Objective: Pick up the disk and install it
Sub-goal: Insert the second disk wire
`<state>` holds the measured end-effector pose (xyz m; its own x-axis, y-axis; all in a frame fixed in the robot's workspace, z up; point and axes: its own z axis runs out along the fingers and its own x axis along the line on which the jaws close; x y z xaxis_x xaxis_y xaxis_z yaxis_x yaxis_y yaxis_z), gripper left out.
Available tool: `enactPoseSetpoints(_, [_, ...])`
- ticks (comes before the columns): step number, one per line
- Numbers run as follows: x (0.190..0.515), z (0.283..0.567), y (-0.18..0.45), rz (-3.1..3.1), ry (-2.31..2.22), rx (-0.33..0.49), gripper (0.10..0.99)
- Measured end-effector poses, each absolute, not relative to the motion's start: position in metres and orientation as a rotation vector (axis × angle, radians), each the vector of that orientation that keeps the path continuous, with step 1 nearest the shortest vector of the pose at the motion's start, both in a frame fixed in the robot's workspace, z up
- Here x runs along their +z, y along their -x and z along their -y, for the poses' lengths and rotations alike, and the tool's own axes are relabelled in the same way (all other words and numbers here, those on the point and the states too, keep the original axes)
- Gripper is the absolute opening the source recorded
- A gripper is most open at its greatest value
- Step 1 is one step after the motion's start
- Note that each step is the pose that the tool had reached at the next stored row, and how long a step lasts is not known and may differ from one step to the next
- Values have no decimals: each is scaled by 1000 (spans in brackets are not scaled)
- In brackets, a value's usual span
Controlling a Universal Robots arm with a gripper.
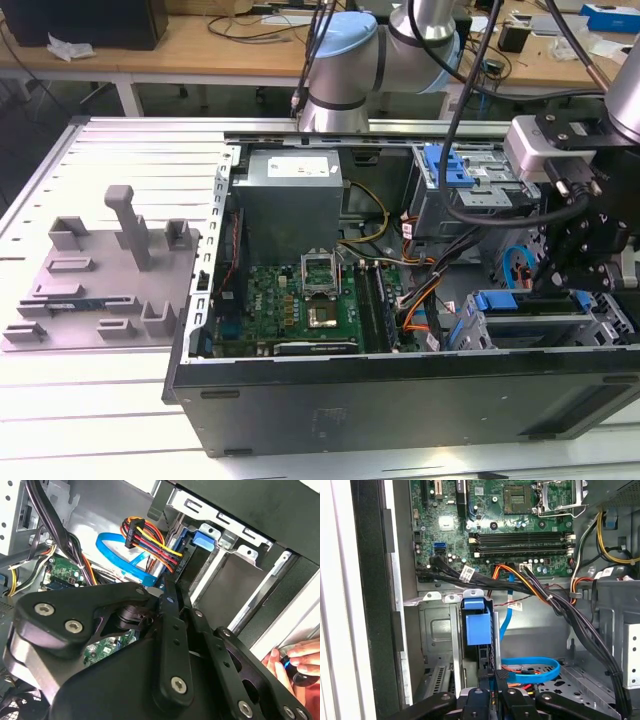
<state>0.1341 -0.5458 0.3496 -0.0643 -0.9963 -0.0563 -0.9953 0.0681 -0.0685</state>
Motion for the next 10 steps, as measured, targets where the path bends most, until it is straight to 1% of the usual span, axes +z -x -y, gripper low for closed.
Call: enactPoseSetpoints(10, [343, 546, -134, -2230, 2086, -18, 161])
